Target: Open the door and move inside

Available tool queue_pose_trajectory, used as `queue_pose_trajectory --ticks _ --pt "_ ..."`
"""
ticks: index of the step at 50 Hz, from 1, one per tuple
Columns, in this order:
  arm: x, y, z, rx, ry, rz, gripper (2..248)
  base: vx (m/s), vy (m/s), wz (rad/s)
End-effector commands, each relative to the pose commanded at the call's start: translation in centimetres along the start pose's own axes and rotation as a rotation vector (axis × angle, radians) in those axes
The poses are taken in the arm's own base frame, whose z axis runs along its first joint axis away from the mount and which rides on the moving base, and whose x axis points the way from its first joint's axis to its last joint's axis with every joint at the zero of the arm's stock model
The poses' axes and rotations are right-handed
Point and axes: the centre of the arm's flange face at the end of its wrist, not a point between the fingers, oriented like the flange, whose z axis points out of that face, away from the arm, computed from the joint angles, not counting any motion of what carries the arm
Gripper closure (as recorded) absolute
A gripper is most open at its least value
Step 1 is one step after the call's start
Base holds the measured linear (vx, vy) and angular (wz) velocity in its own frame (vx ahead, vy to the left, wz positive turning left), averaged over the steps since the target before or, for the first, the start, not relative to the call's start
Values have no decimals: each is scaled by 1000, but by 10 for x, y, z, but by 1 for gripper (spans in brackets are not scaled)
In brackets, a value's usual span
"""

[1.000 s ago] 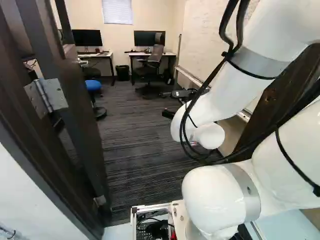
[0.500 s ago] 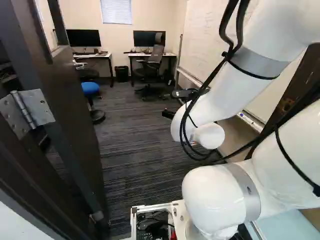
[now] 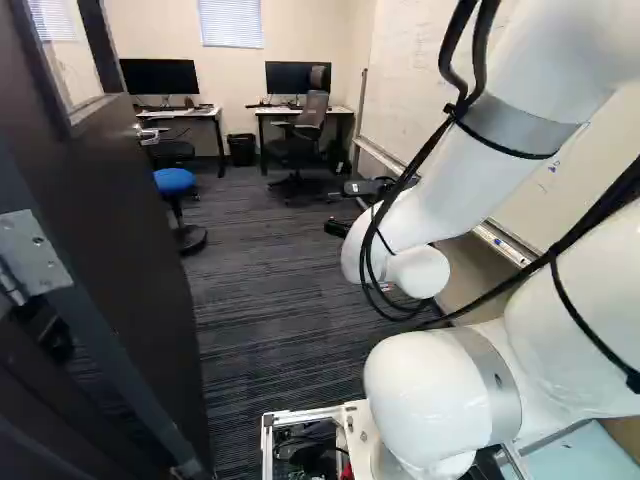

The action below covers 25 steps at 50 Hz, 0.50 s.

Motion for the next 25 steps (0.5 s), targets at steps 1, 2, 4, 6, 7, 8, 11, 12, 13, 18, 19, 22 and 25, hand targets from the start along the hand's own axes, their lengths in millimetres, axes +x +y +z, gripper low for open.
queue_pose_trajectory --ticks 1,2,4,6,7,8,11,12,13,18,19,22,25 --pt "0 0 0 0 0 0 3 153 4 0" --pt "0 0 0 0 0 0 3 166 3 -14" --pt "0 0 0 0 0 0 3 167 2 -19" --pt "0 0 0 0 0 0 3 150 5 26" --pt "0 0 0 0 0 0 3 124 0 45" --pt "0 0 0 0 0 0 3 119 -14 22" --pt "0 0 0 0 0 0 3 104 -21 -24" --pt "0 0 0 0 0 0 3 95 -11 -36" --pt "0 0 0 0 0 0 3 97 0 -11" --pt "0 0 0 0 0 0 3 105 1 7" --pt "0 0 0 0 0 0 3 93 -1 -50" --pt "0 0 0 0 0 0 3 97 14 -24" --pt "0 0 0 0 0 0 3 89 32 9"
